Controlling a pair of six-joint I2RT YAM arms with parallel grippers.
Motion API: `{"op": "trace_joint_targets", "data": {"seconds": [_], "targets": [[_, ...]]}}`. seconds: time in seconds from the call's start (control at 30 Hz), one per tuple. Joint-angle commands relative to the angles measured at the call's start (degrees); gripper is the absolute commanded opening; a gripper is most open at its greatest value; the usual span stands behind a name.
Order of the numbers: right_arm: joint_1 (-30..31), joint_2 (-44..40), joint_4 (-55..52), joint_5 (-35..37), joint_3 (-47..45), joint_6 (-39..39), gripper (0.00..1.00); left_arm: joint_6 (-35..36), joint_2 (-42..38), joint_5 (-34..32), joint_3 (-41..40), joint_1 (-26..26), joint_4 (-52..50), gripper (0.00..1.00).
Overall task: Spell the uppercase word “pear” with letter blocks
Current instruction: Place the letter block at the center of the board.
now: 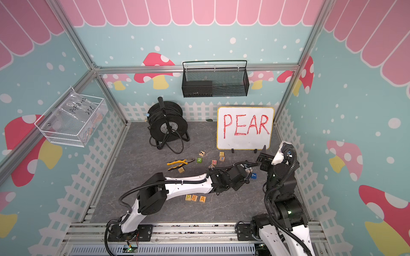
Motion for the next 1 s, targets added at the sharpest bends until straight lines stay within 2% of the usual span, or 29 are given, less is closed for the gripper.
{"op": "trace_joint_targets", "data": {"seconds": [0.0,0.2,0.4,0.53,0.77,0.97], "targets": [[0.1,-0.5,0.2,-2.9,-1.3,2.9,1.00,-0.1,-3.7,-3.4,-5.7,0.2,1.1,0.20],[0.1,-0.4,0.2,-5.6,-2.5,4.5,0.99,-0.7,-7.9,-5.8,-13.4,0.1,1.2,0.21],[0.1,-0.6,0.1,-6.1,-3.3,4.8,0.99,-2.7,-9.3,-5.4,-15.7,0.1,0.3,0.19],[0.1,-0.5,0.1,-5.6,-3.5,4.6,0.99,-2.4,-9.9,-7.4,-17.3,0.2,-1.0,0.19],[0.1,-0.5,0.1,-5.3,-3.6,4.3,0.99,-0.8,-7.7,-11.7,-16.3,-1.9,-4.1,0.18],[0.1,-0.5,0.1,-5.0,-3.8,4.1,0.99,-2.8,-5.4,-12.6,-14.5,-4.0,-5.9,0.19]]}}
